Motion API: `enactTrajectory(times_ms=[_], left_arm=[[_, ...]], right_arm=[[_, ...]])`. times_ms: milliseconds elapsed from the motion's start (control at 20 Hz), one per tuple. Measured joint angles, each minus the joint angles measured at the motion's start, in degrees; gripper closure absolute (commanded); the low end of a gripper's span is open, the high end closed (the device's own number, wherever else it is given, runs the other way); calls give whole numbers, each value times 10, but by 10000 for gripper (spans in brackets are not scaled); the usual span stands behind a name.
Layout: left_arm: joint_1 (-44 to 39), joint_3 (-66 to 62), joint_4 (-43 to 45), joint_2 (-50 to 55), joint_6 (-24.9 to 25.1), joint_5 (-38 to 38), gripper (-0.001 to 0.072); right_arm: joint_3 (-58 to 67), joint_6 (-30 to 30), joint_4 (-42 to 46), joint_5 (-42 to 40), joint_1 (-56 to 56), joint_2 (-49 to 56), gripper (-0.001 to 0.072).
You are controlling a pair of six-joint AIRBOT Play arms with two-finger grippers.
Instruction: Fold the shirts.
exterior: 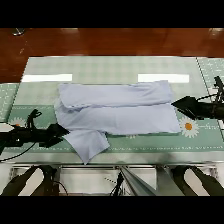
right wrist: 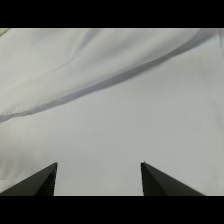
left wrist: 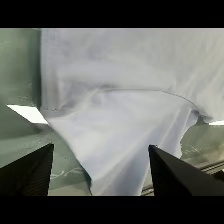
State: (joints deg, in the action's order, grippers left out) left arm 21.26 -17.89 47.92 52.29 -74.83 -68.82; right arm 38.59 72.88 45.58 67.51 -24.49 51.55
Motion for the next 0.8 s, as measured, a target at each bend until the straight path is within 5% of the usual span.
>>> enactTrajectory(times_ms=[250, 300, 350, 400, 800], left_arm=[[-70, 37, -62, -1, -9, 59, 10], [-85, 47, -77, -2, -9, 78, 119], [-101, 54, -90, -2, -9, 98, 490], [-115, 61, -88, -1, -7, 124, 690], [-155, 42, -120, -2, 39, 118, 691]], right_arm=[[-2, 4, -3, -1, 0, -2, 96], [-2, 8, -2, -3, 0, -2, 96], [-2, 15, 2, -9, -1, -2, 97], [-2, 22, 11, -15, -5, -2, 96], [-13, 113, 188, 31, -133, 52, 97]])
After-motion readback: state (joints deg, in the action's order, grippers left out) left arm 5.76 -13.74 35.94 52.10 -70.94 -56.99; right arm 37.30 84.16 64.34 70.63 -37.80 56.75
